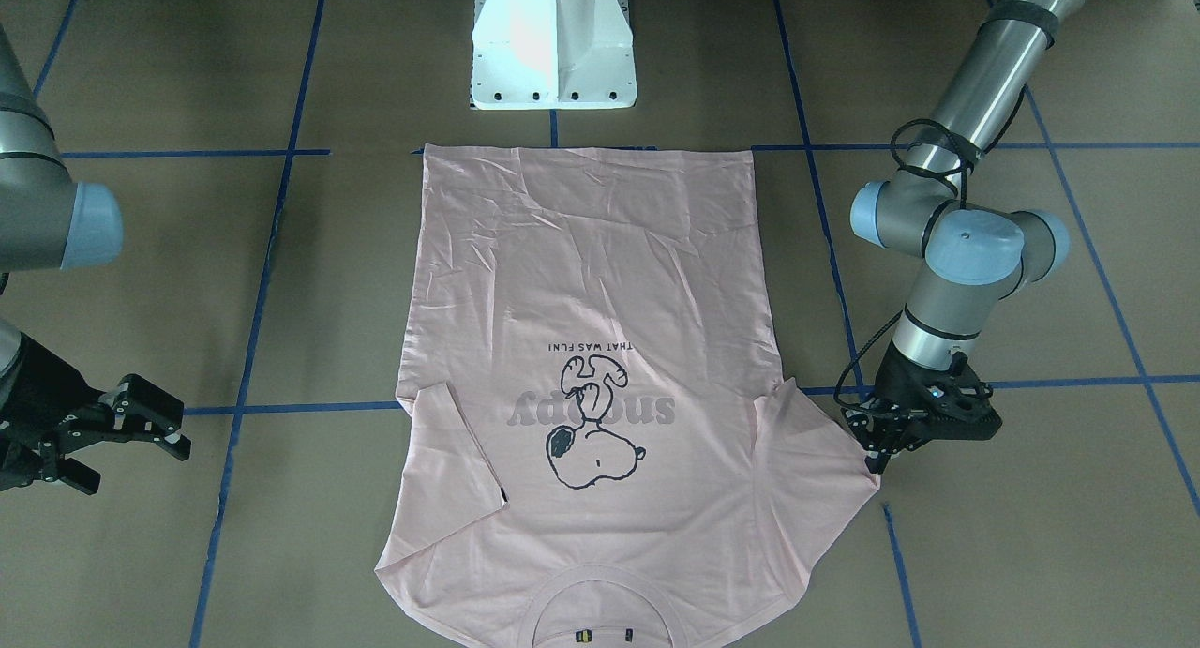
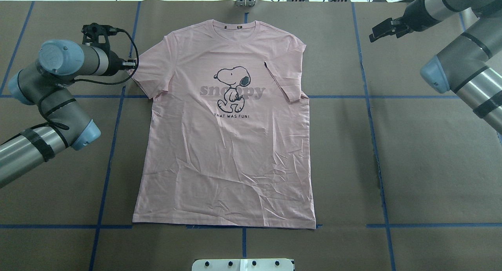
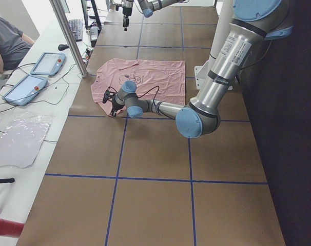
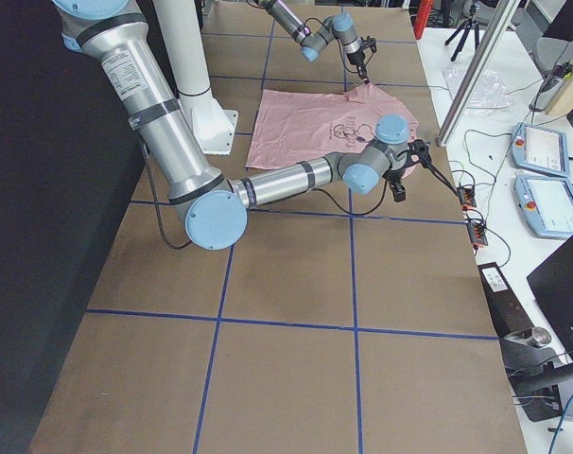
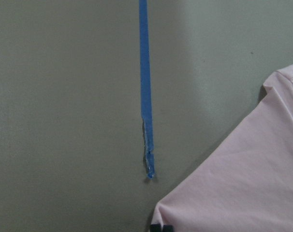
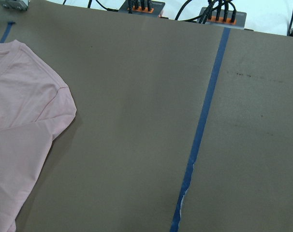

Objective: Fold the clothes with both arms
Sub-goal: 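Fold the sleeve inward over the shirt body with the left gripper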

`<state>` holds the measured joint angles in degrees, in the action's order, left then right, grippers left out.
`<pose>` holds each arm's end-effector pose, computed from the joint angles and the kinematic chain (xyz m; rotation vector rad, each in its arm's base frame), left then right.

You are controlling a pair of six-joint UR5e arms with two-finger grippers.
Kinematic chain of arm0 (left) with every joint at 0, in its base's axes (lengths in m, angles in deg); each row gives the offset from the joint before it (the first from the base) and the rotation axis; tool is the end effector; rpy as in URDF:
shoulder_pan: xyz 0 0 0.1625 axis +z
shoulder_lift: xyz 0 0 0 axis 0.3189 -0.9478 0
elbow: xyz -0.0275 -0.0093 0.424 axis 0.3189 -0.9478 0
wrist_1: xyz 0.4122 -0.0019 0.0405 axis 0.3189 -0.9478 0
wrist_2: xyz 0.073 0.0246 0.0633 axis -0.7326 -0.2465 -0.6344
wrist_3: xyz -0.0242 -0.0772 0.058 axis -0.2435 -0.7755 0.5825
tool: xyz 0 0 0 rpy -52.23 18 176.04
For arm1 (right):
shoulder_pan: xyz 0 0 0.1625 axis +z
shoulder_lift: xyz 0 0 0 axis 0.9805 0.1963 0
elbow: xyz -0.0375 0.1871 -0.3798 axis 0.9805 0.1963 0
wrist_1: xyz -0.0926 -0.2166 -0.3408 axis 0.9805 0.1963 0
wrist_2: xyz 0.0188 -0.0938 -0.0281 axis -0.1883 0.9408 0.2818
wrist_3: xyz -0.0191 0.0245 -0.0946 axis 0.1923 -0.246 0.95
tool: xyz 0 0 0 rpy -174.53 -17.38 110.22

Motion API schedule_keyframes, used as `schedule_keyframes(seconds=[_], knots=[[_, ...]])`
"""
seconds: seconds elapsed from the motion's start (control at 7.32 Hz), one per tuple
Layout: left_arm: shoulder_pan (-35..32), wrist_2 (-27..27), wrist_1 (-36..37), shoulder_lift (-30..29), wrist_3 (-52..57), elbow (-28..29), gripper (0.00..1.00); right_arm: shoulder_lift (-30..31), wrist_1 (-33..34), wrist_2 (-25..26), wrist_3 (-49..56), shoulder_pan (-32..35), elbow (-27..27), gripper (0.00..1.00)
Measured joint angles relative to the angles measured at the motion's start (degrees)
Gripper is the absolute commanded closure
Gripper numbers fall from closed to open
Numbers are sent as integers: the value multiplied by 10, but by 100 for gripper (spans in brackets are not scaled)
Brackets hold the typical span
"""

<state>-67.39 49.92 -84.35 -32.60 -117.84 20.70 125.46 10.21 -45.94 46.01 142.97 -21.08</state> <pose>0.3928 -0.6277 0.4648 0.5439 0.8410 -0.1727 -0.2394 -0.6636 0.4110 0.3931 -0.9496 -0.1285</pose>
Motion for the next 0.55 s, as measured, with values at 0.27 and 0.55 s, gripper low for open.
schedule_keyframes(seconds=[0.27, 0.55], knots=[[0, 1, 39, -8, 6, -41, 100, 0, 0, 0, -1, 0, 0, 0], [10, 1, 166, -57, -14, -81, 100, -1, 0, 0, -1, 0, -1, 0]])
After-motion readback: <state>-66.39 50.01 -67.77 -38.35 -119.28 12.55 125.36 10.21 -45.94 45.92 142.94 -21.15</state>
